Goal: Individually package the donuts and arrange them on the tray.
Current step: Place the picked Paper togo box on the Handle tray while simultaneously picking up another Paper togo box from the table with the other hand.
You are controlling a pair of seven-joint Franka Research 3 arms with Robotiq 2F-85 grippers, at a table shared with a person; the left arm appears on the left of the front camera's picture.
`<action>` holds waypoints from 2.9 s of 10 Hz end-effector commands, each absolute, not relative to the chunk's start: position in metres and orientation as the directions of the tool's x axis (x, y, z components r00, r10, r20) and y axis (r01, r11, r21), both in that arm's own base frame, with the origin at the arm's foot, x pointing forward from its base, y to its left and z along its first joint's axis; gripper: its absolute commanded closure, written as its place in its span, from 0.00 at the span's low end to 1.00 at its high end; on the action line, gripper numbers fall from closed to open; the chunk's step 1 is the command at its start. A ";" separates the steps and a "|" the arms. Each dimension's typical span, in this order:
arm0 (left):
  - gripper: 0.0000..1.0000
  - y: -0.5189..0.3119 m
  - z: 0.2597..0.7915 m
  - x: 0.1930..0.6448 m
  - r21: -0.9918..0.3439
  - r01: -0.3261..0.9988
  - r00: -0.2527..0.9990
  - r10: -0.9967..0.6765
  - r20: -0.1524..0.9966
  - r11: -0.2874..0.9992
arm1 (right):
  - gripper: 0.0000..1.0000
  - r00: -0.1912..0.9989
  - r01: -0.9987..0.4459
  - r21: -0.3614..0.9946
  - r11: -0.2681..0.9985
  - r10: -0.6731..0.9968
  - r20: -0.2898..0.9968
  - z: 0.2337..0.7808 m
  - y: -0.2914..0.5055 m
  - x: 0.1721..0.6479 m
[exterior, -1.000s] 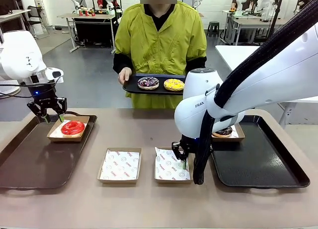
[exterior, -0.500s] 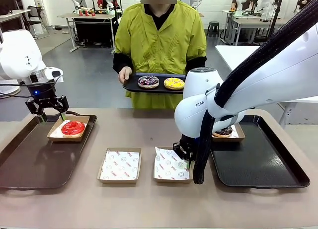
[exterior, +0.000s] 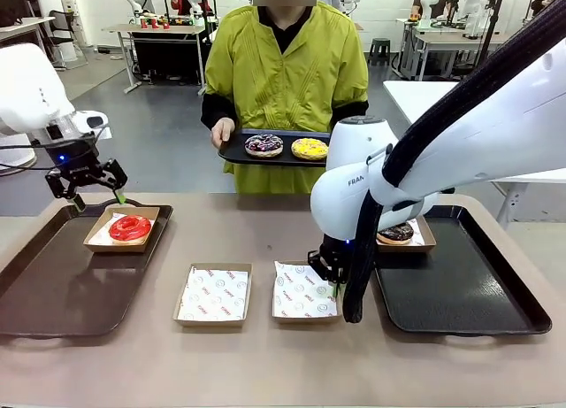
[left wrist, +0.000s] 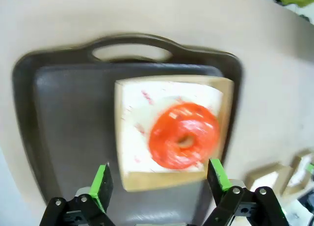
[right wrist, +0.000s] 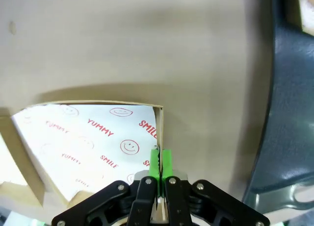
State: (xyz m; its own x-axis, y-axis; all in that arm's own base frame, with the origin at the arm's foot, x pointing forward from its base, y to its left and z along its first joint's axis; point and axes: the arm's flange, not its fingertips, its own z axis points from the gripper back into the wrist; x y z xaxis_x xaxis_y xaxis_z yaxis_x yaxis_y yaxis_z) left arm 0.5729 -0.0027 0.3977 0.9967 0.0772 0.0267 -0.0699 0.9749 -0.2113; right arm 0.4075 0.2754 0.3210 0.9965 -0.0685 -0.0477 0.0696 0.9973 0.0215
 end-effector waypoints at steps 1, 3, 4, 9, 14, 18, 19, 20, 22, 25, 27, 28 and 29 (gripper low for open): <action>0.00 0.040 0.431 0.505 -0.440 -0.045 0.996 0.075 0.050 0.897 | 1.00 0.999 0.035 0.068 0.997 -0.032 -0.036 0.369 0.264 0.414; 0.00 0.075 0.459 0.447 -0.603 0.004 0.991 0.079 0.111 0.798 | 1.00 0.999 0.027 0.111 0.993 -0.023 -0.030 0.429 0.259 0.426; 0.00 0.091 0.466 0.426 -0.664 0.012 0.990 0.086 0.115 0.747 | 1.00 0.999 0.017 0.112 0.994 -0.013 -0.037 0.447 0.262 0.432; 0.00 0.162 0.449 0.376 -0.886 0.003 0.995 0.088 0.049 0.463 | 1.00 0.997 0.009 0.076 0.997 -0.003 -0.080 0.488 0.284 0.497; 0.00 0.198 0.430 0.339 -0.946 -0.010 0.970 0.232 0.069 0.325 | 1.00 0.996 0.029 0.091 0.995 -0.021 -0.087 0.487 0.283 0.554; 0.00 0.195 0.437 0.340 -0.926 -0.014 0.984 0.170 0.055 0.378 | 1.00 0.996 0.034 0.110 0.993 -0.025 -0.083 0.482 0.279 0.552; 0.00 0.195 0.437 0.340 -0.926 -0.014 0.984 0.170 0.055 0.378 | 1.00 0.996 0.034 0.110 0.993 -0.025 -0.083 0.482 0.279 0.552; 0.00 0.195 0.437 0.340 -0.926 -0.014 0.984 0.170 0.055 0.378 | 1.00 0.996 0.034 0.110 0.993 -0.025 -0.083 0.482 0.279 0.552; 0.00 0.195 0.437 0.340 -0.926 -0.014 0.984 0.170 0.055 0.378 | 1.00 0.996 0.034 0.110 0.993 -0.025 -0.083 0.482 0.279 0.552; 0.00 0.195 0.437 0.340 -0.926 -0.014 0.984 0.170 0.055 0.378 | 1.00 0.996 0.034 0.110 0.993 -0.025 -0.083 0.482 0.279 0.552; 0.00 0.195 0.437 0.340 -0.926 -0.014 0.984 0.170 0.055 0.378 | 1.00 0.996 0.034 0.110 0.993 -0.025 -0.083 0.482 0.279 0.552; 0.00 0.195 0.437 0.340 -0.926 -0.014 0.984 0.170 0.055 0.378 | 1.00 0.996 0.034 0.110 0.993 -0.025 -0.083 0.482 0.279 0.552; 0.00 0.195 0.437 0.340 -0.926 -0.014 0.984 0.170 0.055 0.378 | 1.00 0.996 0.034 0.110 0.993 -0.025 -0.083 0.482 0.279 0.552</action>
